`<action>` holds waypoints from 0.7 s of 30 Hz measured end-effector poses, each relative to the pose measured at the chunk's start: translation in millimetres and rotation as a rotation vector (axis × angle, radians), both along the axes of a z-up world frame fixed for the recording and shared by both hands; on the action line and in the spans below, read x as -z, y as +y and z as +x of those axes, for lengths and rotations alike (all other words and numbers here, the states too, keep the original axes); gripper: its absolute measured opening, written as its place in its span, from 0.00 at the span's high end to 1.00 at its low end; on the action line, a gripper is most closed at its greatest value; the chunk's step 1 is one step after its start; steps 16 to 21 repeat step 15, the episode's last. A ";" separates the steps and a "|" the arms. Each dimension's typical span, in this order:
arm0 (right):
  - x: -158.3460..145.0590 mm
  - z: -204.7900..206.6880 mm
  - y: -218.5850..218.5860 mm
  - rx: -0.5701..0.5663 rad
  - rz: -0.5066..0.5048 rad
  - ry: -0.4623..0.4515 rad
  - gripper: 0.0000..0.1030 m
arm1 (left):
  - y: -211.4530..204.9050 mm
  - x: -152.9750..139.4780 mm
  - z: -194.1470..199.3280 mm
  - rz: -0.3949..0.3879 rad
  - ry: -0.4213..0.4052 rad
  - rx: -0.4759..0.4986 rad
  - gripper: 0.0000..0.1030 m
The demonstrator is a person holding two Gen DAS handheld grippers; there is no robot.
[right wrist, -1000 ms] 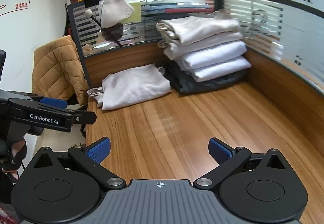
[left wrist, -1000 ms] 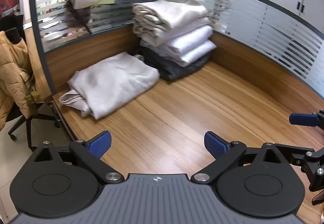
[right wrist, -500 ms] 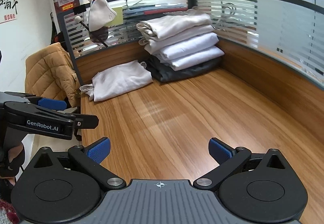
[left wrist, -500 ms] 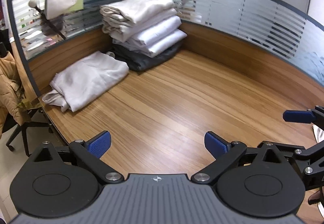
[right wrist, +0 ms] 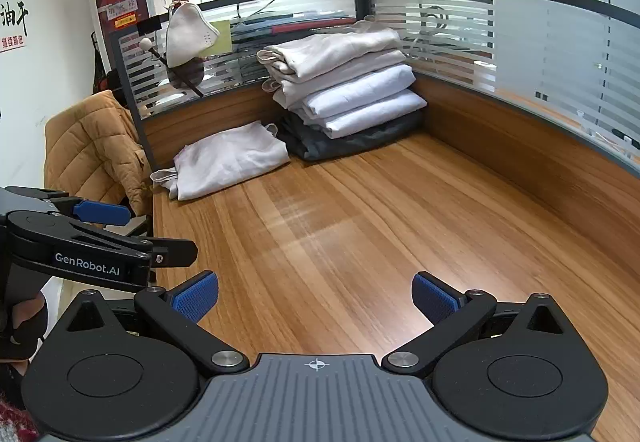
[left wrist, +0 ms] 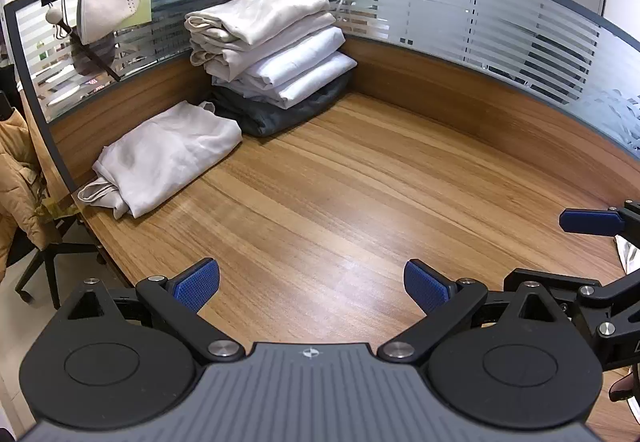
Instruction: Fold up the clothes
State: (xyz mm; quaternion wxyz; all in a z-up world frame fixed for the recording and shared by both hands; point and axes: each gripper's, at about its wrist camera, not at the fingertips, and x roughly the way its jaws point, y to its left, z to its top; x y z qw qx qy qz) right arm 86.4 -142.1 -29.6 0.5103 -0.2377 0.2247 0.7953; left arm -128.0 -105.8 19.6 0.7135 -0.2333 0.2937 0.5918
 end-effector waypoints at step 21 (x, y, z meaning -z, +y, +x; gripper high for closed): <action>0.1 -3.9 0.9 -0.001 -0.004 0.002 0.00 | -0.6 2.5 -5.7 -0.014 0.012 -0.032 0.03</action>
